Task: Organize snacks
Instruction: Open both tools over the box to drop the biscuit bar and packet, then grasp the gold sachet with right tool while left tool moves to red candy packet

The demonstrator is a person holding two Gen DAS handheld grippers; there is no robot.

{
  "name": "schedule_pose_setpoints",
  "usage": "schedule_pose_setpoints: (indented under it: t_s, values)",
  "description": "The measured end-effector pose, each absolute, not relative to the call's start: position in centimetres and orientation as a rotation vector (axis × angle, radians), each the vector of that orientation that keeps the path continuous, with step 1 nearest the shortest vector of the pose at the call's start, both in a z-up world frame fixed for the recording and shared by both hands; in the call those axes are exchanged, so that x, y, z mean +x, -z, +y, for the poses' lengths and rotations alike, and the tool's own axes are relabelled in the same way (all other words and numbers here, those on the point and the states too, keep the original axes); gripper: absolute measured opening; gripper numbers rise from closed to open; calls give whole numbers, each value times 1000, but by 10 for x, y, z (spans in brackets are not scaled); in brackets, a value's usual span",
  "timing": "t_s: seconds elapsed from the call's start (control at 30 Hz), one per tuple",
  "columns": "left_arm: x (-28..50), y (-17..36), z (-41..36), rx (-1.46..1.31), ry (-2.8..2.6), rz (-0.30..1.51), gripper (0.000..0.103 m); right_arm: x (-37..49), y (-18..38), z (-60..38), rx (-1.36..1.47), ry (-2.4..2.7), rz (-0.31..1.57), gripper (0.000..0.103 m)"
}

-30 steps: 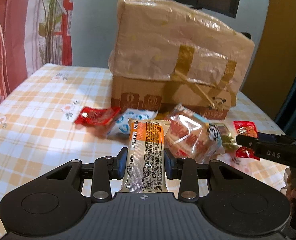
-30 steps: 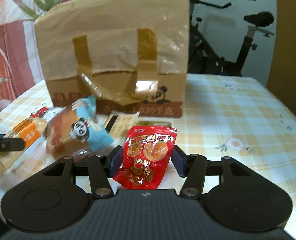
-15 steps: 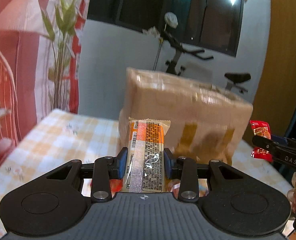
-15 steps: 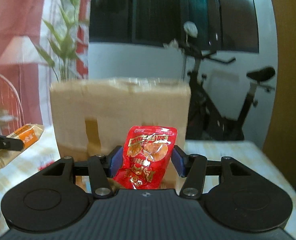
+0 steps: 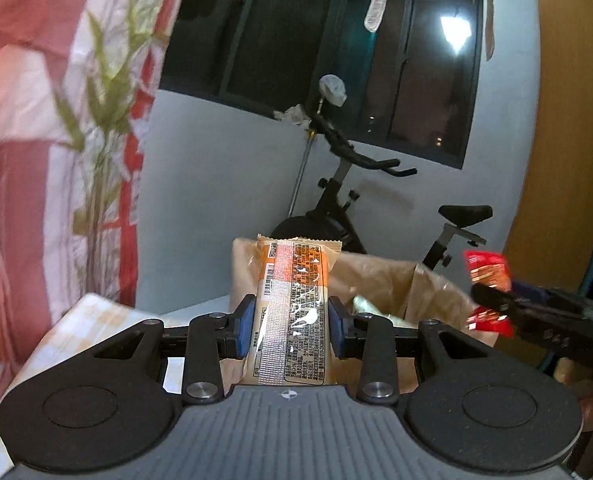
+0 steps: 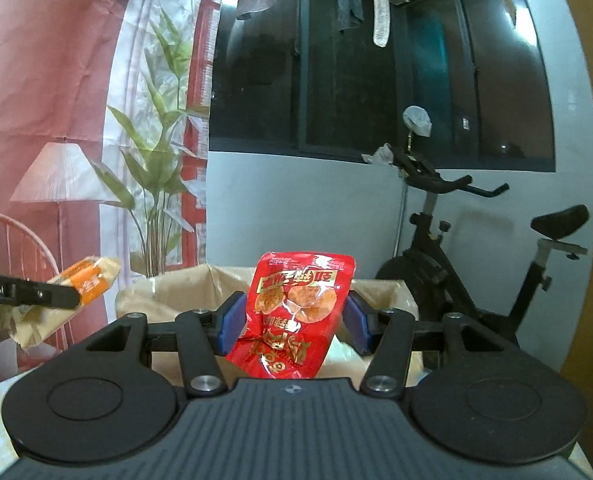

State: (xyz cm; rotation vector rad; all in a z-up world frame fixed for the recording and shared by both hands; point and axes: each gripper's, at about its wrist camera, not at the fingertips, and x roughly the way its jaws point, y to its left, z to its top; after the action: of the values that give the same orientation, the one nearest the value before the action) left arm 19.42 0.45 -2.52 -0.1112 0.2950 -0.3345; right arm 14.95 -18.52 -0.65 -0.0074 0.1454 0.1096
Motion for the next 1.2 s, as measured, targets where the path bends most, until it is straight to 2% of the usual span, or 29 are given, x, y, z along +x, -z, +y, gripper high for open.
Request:
schedule_pose_setpoints:
  t_s: [0.43,0.53,0.57,0.6,0.73,0.8,1.03,1.2]
  values:
    - [290,11,-45,-72,386,387,39,249,13,-207,113,-149,358,56]
    - [307,17,-50,-57,400,417,43,255,18,-212,140,-157,399,58]
    - [309,18,-50,-53,401,419,48,256,20,-213,144,-156,409,58]
    - [310,19,-50,-49,397,419,52,256,21,-214,145,-156,415,58]
    - [308,16,-44,-41,390,417,53,253,22,-217,169,-153,416,59]
    - [304,13,-37,-38,383,414,57,248,20,-221,186,-148,405,60]
    - [276,6,-3,-42,344,402,59,216,15,-228,214,-124,341,60]
    - [254,21,25,-45,298,438,59,187,18,-227,187,-108,294,60]
